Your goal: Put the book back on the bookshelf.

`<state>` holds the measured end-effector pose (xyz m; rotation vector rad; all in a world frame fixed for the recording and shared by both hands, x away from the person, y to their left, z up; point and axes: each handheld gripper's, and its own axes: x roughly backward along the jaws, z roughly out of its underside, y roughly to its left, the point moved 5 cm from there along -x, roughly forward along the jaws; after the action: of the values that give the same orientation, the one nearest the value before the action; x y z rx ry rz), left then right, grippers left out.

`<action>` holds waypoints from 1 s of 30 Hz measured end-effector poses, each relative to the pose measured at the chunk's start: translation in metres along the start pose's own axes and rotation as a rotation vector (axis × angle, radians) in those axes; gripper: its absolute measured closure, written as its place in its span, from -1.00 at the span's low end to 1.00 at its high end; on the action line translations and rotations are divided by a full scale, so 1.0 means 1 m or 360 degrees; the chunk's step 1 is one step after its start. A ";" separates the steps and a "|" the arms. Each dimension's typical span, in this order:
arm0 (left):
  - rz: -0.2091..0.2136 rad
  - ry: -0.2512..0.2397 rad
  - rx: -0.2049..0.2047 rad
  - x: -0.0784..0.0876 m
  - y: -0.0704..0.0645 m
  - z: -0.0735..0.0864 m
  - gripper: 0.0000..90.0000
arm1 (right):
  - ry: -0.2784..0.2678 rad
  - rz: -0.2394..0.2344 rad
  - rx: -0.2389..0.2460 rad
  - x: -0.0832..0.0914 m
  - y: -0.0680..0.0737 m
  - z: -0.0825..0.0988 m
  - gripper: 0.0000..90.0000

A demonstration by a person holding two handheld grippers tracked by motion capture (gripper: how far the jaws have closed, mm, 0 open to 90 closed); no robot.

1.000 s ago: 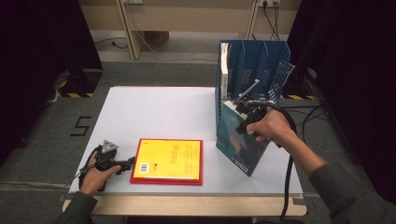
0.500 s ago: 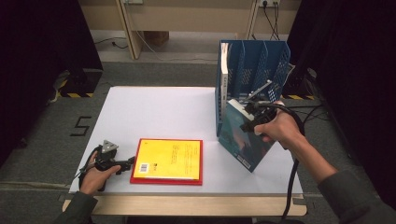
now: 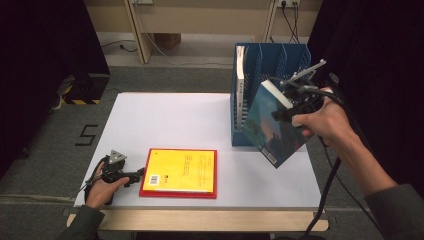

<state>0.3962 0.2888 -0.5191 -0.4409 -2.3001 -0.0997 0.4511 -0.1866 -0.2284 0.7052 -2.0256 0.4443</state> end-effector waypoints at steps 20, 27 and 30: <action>0.0000 0.0000 0.0001 0.000 0.000 0.000 -0.73 | -0.0098 0.0282 -0.0255 -0.003 -0.084 -0.049 0.65; -0.0001 0.0002 0.0000 0.000 0.000 0.000 -0.73 | -0.0073 0.0307 -0.0305 -0.021 -0.101 -0.067 0.65; 0.0000 0.0000 0.0000 0.000 0.000 0.000 -0.73 | -0.0075 0.0322 -0.0334 -0.032 -0.108 -0.082 0.65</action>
<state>0.3962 0.2887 -0.5191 -0.4407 -2.3004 -0.0994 0.5866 -0.2146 -0.2102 0.3880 -2.1600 0.3269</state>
